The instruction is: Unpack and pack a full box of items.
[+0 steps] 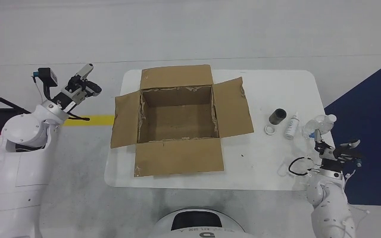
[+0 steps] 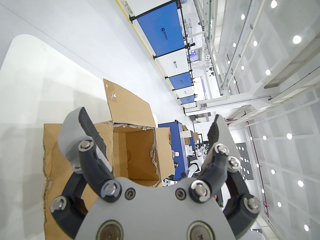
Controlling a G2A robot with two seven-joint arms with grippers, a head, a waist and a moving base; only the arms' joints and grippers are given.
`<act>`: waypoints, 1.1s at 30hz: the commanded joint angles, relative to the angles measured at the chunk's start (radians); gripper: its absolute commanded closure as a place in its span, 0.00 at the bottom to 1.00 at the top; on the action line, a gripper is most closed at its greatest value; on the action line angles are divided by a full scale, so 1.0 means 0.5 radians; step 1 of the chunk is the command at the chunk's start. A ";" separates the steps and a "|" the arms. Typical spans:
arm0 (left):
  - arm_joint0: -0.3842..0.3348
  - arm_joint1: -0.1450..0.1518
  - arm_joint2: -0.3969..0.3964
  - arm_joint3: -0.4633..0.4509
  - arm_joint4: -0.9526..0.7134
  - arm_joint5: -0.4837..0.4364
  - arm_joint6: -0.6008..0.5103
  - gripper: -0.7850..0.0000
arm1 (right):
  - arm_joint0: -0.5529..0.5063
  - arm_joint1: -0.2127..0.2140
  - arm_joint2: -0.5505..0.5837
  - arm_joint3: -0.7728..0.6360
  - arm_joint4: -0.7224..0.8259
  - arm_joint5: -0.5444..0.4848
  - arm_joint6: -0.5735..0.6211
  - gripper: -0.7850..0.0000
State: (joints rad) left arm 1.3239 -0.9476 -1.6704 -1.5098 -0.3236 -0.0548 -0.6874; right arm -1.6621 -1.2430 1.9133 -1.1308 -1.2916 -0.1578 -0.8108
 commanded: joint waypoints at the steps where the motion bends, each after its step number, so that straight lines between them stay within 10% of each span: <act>1: 0.000 0.000 0.000 0.000 0.000 0.000 0.000 0.00 | 0.000 0.000 0.000 0.000 0.000 0.000 0.000 0.00; 13: 0.000 0.000 0.000 0.000 0.000 0.000 0.000 0.00 | -0.001 0.000 0.000 -0.005 -0.002 0.000 0.019 0.00; 24: 0.000 0.000 0.000 0.000 0.000 0.000 0.000 0.00 | -0.063 0.095 0.124 -0.023 -0.266 -0.687 0.061 0.00; 33: 0.000 0.000 0.000 0.000 0.000 0.000 0.000 0.00 | 0.185 0.139 0.113 0.169 -0.417 -0.637 0.241 0.00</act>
State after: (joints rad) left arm 1.3239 -0.9476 -1.6704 -1.5098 -0.3236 -0.0548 -0.6874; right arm -1.5798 -1.1755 1.9718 -1.0543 -1.4937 -0.4766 -0.6977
